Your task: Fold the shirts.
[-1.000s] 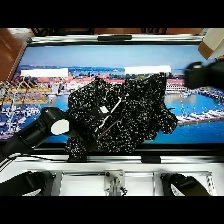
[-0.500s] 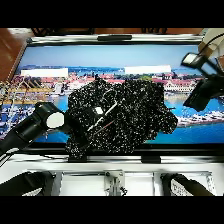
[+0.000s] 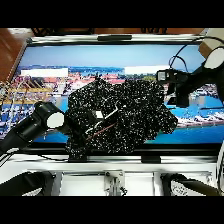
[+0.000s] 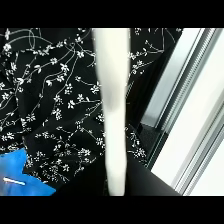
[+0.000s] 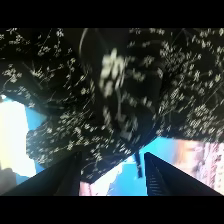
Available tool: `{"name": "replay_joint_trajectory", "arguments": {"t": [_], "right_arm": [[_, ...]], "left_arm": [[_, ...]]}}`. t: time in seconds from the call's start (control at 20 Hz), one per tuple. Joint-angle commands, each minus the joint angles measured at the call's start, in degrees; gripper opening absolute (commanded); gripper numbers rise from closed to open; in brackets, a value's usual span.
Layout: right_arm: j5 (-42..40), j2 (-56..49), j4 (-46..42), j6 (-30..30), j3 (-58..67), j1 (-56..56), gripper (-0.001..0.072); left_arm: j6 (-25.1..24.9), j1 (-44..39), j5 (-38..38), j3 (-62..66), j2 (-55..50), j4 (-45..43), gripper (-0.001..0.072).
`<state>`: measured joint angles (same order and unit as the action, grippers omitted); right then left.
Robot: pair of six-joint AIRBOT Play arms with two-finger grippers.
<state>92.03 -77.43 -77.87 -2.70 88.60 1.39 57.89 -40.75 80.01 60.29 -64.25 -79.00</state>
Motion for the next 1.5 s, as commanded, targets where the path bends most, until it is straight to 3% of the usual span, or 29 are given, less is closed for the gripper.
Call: {"name": "replay_joint_trajectory", "arguments": {"t": [0.0, 0.35, 0.55, 0.6, 0.7, 0.75, 0.9, 0.95, 1.0, 1.1, 1.15, 1.45], "right_arm": [[-3.5, -1.2, 0.3, 2.3, 0.1, 2.8, 0.0491], [-1.6, -1.2, -2.3, 2.3, 0.1, 7.6, 0.0491], [1.1, -1.5, -2.1, 1.6, 0.0, 9.5, 0.0490], [1.5, -1.6, -2.2, 1.2, -0.1, 9.9, 0.0443], [2.2, -1.6, -1.7, -1.9, 0.0, 10.3, 0.0144], [3.5, -1.6, -1.8, -3.9, 0.0, 10.3, 0.0075], [5.3, -1.6, -0.3, -7.5, 0.0, 10.2, 0.0060], [5.6, -1.6, 0.4, -8.5, 0.0, 10.2, 0.0060], [6.0, -1.6, 0.9, -9.7, 0.0, 10.2, 0.0059], [7.0, -1.6, 0.9, -10.6, 0.0, 10.2, 0.0059], [7.1, -1.6, 0.9, -10.9, 0.0, 10.2, 0.0058], [7.5, -1.6, 0.9, -17.4, 0.0, 10.2, 0.0058]], "left_arm": [[-1.6, 0.0, 0.2, 0.0, 0.0, -0.3, 0.0046], [-2.8, 0.0, -0.9, 0.0, -0.3, -2.6, 0.0046], [-3.1, 0.1, -3.2, 0.0, -0.3, -8.3, 0.0046], [-3.2, 0.1, -3.5, 0.0, -0.3, -8.5, 0.0047], [-3.2, 0.1, -3.5, 0.0, -0.3, -8.5, 0.0047], [-3.3, 0.1, -4.0, 0.0, -0.3, -8.8, 0.0047], [-3.3, 0.1, -10.1, 0.0, -0.3, -11.8, 0.0053], [-3.3, 0.1, -12.8, 0.0, -0.3, -13.4, 0.0079], [-3.3, 0.1, -15.3, 0.0, -0.3, -15.8, 0.0219], [-3.2, 0.2, -18.3, 0.0, -0.3, -21.2, 0.0620], [-3.0, 0.6, -18.5, 0.1, -0.3, -22.9, 0.0684], [1.2, 7.6, -11.2, 4.3, 0.5, -25.7, 0.0684]]}}
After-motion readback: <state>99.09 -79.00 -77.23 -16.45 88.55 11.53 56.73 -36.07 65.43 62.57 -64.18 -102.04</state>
